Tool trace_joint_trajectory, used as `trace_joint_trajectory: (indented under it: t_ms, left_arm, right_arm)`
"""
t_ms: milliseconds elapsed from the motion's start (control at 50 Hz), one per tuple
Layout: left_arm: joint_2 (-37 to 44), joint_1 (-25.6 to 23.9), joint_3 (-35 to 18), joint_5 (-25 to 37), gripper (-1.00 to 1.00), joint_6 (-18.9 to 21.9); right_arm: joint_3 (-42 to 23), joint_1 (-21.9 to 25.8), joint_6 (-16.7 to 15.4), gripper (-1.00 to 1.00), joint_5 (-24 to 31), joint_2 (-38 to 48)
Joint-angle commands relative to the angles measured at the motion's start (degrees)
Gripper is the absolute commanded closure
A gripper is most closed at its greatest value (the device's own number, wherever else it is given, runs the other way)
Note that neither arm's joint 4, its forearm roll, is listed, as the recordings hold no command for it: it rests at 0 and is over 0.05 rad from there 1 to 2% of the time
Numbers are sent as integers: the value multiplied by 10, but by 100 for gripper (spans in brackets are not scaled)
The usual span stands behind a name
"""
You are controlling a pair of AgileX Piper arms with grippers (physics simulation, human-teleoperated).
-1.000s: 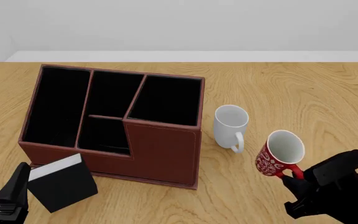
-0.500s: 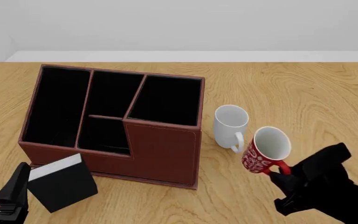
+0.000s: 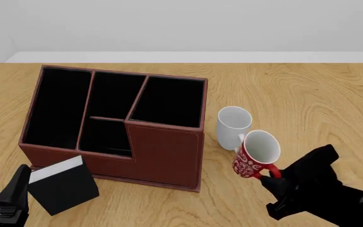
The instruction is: Pick up the red mug and place it to the right of the caddy.
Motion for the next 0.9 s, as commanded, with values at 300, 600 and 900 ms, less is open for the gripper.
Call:
trace_joint_trajectory:
  t_ms: [300, 600, 900]
  left_arm:
    - [0, 0, 0, 0, -100, 0]
    - [0, 0, 0, 0, -100, 0]
    - [0, 0, 0, 0, -100, 0]
  right_arm:
    - [17, 27, 31, 100, -82, 60]
    - [23, 29, 36, 100, -117, 86]
    - [18, 25, 32, 100, -146, 119]
